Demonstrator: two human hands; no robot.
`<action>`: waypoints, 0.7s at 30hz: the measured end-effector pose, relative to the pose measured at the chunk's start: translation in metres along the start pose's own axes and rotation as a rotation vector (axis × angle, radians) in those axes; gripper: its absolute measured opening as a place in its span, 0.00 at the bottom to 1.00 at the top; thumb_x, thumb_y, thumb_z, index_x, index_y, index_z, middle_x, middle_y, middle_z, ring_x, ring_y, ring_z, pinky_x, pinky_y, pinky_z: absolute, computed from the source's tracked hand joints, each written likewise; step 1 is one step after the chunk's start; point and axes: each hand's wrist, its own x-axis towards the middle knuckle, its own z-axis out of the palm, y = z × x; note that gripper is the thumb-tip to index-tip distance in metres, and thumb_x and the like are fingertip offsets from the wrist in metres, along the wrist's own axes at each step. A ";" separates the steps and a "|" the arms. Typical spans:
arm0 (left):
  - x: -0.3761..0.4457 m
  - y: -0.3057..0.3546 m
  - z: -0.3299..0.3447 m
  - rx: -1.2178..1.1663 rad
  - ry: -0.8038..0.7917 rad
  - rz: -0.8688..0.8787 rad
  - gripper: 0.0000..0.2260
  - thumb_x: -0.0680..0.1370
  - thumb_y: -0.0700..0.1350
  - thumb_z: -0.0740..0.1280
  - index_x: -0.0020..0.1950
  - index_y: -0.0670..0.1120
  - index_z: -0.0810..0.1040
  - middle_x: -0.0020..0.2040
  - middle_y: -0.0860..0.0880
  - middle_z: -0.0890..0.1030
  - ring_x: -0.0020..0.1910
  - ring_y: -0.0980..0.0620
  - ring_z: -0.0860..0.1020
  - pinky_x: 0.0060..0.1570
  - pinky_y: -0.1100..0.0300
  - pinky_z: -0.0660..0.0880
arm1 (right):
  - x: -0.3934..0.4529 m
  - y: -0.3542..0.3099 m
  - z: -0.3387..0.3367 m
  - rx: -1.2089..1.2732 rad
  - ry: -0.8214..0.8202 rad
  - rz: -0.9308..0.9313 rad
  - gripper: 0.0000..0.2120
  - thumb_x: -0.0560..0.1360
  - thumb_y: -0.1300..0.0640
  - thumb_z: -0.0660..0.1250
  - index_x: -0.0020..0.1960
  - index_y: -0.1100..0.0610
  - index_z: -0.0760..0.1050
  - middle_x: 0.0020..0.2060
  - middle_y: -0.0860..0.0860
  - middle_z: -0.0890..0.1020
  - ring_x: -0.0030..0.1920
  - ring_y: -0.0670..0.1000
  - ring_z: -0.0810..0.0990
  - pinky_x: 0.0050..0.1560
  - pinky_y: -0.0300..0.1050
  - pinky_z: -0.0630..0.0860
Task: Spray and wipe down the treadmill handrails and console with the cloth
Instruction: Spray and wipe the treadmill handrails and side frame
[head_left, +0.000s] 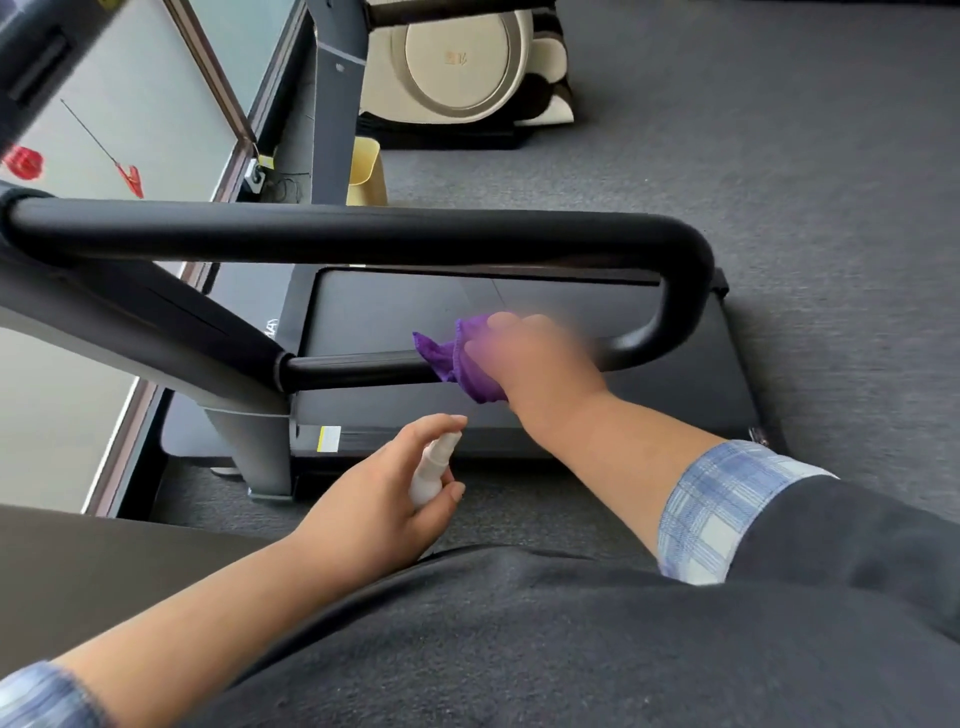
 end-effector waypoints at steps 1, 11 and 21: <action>0.001 0.006 0.007 0.000 -0.001 0.001 0.26 0.75 0.57 0.63 0.68 0.73 0.57 0.44 0.63 0.78 0.38 0.61 0.76 0.40 0.68 0.71 | -0.007 0.012 -0.002 0.001 -0.008 0.015 0.37 0.71 0.58 0.75 0.75 0.46 0.63 0.73 0.54 0.62 0.66 0.61 0.67 0.64 0.59 0.70; 0.000 0.046 0.034 0.071 0.079 -0.030 0.28 0.76 0.50 0.69 0.67 0.71 0.58 0.46 0.64 0.77 0.41 0.63 0.76 0.43 0.69 0.71 | -0.028 0.044 -0.048 -0.072 -0.026 -0.064 0.17 0.73 0.62 0.71 0.60 0.53 0.74 0.60 0.54 0.70 0.56 0.60 0.72 0.49 0.51 0.74; -0.024 0.066 0.040 0.024 0.158 -0.147 0.26 0.75 0.55 0.64 0.65 0.76 0.56 0.47 0.64 0.78 0.43 0.61 0.77 0.44 0.67 0.72 | -0.006 0.053 -0.099 -0.523 -0.290 -0.182 0.14 0.82 0.58 0.60 0.65 0.55 0.77 0.62 0.54 0.71 0.65 0.58 0.71 0.55 0.49 0.72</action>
